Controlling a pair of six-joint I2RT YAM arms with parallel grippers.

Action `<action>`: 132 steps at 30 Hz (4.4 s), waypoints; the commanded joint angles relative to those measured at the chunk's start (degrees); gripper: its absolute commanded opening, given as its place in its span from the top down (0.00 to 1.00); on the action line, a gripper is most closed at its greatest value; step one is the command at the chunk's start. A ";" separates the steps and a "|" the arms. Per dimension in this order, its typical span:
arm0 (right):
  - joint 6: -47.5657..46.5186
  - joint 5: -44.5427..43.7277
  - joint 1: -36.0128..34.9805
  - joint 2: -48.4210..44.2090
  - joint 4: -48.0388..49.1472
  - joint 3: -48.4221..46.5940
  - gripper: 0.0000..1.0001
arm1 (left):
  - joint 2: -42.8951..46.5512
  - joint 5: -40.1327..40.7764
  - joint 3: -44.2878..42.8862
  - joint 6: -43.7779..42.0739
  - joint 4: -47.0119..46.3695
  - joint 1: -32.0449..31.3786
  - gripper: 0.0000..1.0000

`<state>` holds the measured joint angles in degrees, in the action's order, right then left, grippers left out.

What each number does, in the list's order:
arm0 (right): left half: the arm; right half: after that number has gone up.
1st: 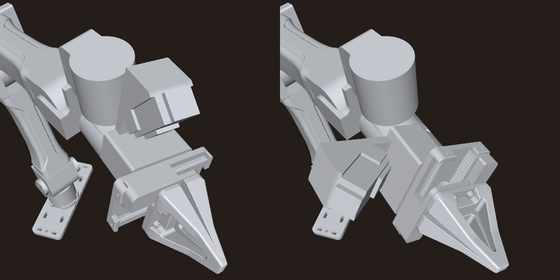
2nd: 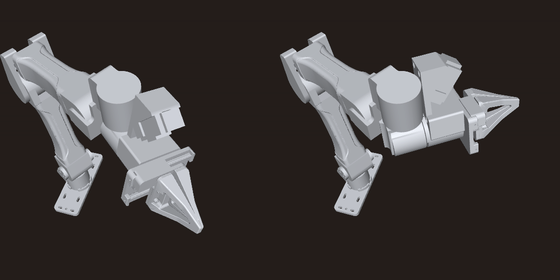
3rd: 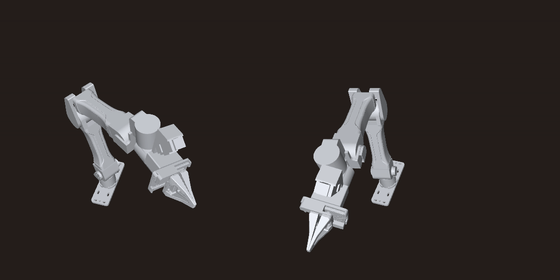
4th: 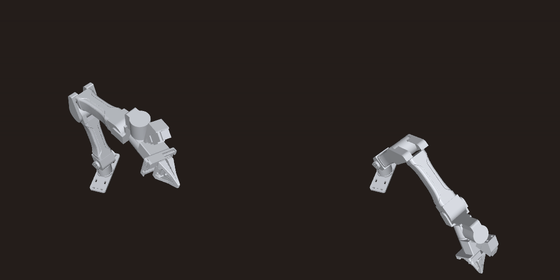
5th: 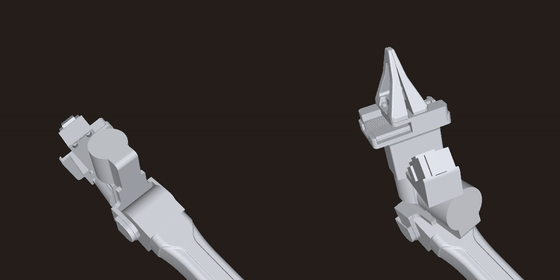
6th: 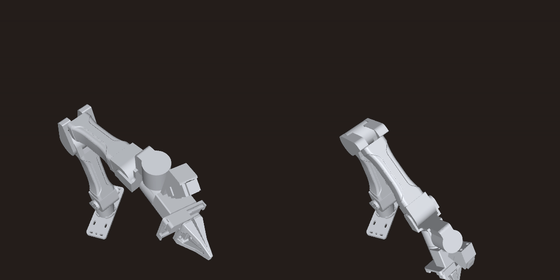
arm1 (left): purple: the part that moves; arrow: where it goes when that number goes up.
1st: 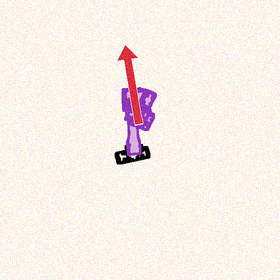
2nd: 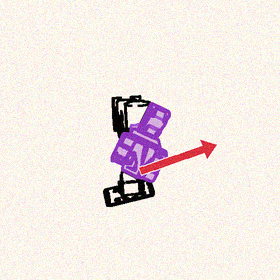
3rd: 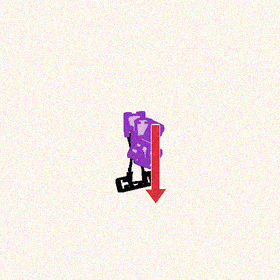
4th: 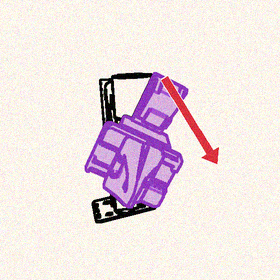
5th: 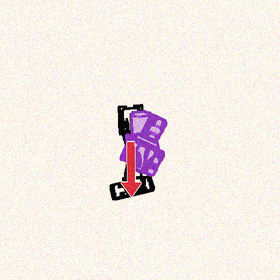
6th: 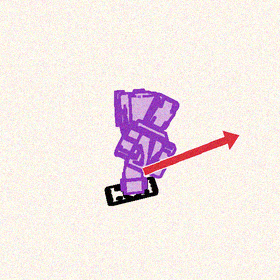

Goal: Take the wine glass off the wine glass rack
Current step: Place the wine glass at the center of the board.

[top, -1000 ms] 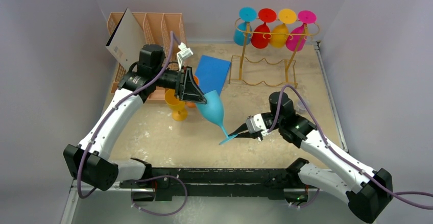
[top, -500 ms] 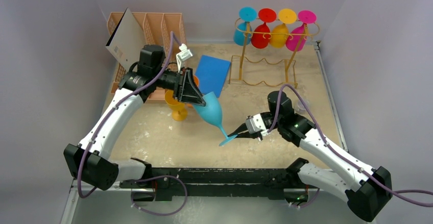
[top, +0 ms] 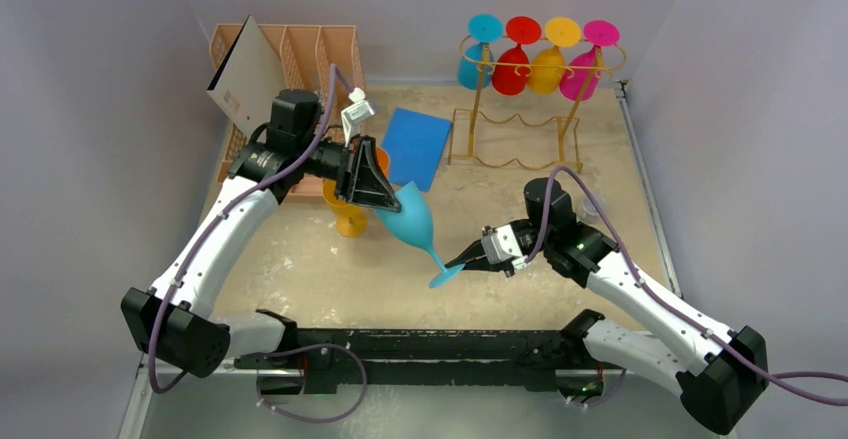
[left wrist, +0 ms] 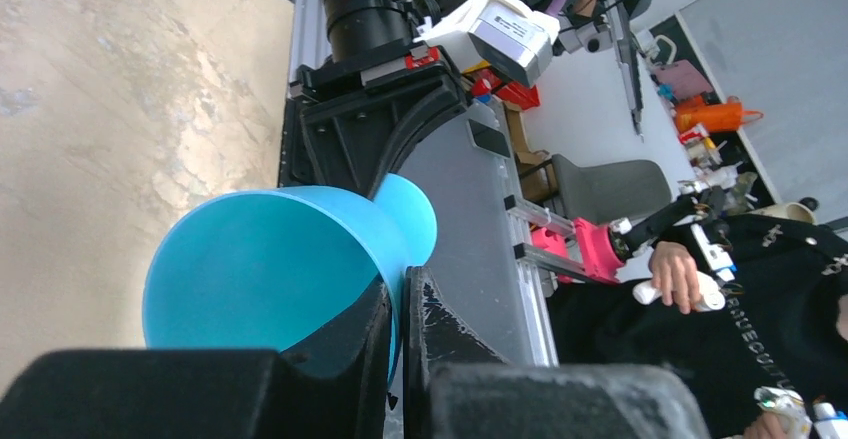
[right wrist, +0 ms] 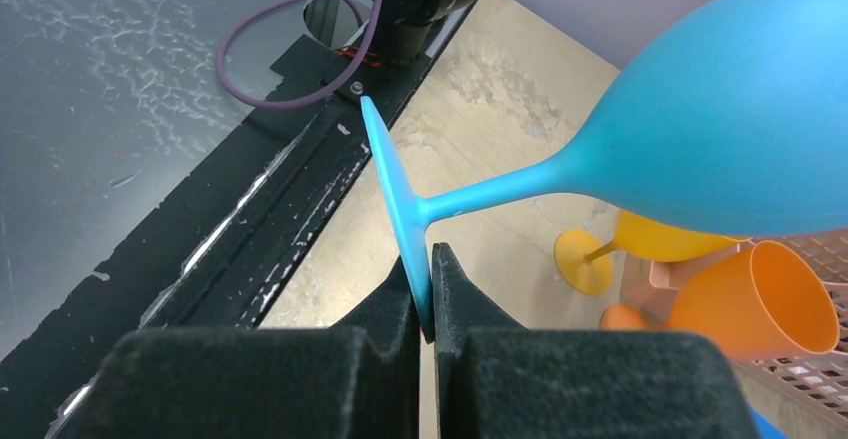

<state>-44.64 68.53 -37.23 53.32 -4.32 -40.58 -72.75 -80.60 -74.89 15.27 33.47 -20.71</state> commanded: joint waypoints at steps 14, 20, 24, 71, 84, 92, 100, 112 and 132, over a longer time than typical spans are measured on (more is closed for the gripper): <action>3.59 -4.14 0.10 -0.03 6.16 -0.24 0.80 | 4.08 -2.94 -0.57 -6.15 3.68 -1.04 1.00; 3.85 -3.76 0.14 -0.36 5.82 0.04 0.74 | 4.02 -3.48 -0.10 -6.48 3.36 -1.09 1.00; 3.85 -3.58 0.14 -0.43 5.72 0.14 0.67 | 4.24 -3.77 -0.17 -6.39 3.18 -1.08 1.00; 9.33 -26.52 0.10 -7.35 4.19 5.86 0.45 | 5.70 34.19 -5.28 -8.85 18.08 -1.09 1.00; 50.39 -65.17 0.23 -1.87 -9.93 -8.20 0.15 | -0.58 57.47 -6.76 -5.81 12.89 -12.67 1.00; 74.86 -83.78 0.23 -3.06 -20.14 -11.89 0.11 | -6.20 67.73 -5.55 -8.40 8.01 -17.41 1.00; 78.28 -77.78 0.23 -10.24 -9.14 -3.48 0.12 | -15.22 73.86 -7.53 -12.47 3.54 -19.74 1.00; 82.64 -81.31 0.23 -11.65 -11.25 -1.54 0.11 | -22.25 79.10 -11.24 -15.00 0.75 -19.80 1.00; 81.83 -82.57 0.23 -9.63 -13.44 -3.33 0.10 | -30.56 78.40 -19.70 -17.46 10.63 -19.72 1.00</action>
<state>37.60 -11.53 -36.91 44.34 -17.56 -42.39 -103.81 -2.35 -93.10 -0.32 42.13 -40.53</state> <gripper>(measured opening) 0.897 0.009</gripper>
